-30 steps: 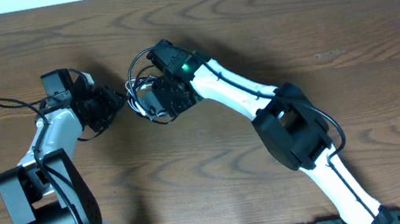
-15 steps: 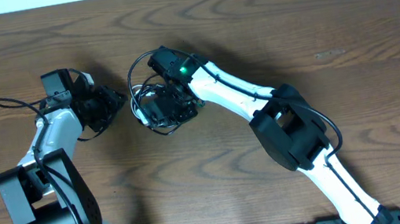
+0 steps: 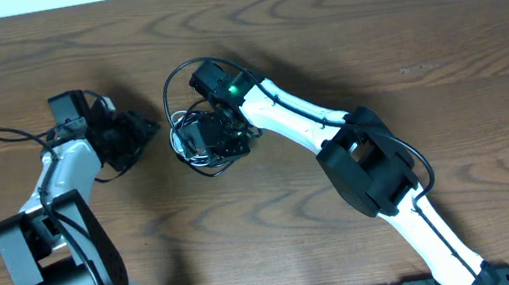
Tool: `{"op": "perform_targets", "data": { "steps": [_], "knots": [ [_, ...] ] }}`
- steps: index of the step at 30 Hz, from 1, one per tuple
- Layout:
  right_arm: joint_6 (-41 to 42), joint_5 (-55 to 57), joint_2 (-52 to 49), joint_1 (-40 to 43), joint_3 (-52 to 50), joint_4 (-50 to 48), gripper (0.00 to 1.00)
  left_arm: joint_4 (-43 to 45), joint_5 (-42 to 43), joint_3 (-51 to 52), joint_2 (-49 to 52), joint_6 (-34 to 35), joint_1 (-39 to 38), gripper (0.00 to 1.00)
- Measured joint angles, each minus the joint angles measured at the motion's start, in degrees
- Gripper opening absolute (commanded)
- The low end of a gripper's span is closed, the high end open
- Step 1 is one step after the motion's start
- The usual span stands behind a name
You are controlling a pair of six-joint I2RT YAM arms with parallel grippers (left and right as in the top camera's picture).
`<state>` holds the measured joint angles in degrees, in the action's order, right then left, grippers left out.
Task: Untangle cables
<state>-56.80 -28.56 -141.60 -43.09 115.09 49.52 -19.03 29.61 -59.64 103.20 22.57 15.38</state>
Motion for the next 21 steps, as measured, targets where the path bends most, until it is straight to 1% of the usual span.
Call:
{"op": "perform_targets", "data": {
  "steps": [4,6,7,14,21],
  "knots": [
    [5.95,-0.22,-0.02,-0.02,0.00,-0.02,0.08,-0.48,0.00,0.00,0.00,0.15,1.81,0.52],
    [8.90,-0.39,-0.02,-0.07,0.00,-0.02,0.02,-0.50,-0.02,0.00,0.00,0.17,2.21,0.52],
    [9.79,-0.39,-0.02,-0.09,0.00,-0.04,0.01,-0.50,-0.02,0.00,0.00,0.17,2.21,0.52],
    [20.57,-0.59,-0.17,-0.11,-0.02,-3.32,0.01,-0.48,0.31,0.00,0.00,0.13,2.25,0.56],
    [34.49,-2.91,-0.20,2.71,-0.02,-4.48,0.01,1.40,7.23,0.00,0.00,-2.51,2.99,0.56]
  ]
}}
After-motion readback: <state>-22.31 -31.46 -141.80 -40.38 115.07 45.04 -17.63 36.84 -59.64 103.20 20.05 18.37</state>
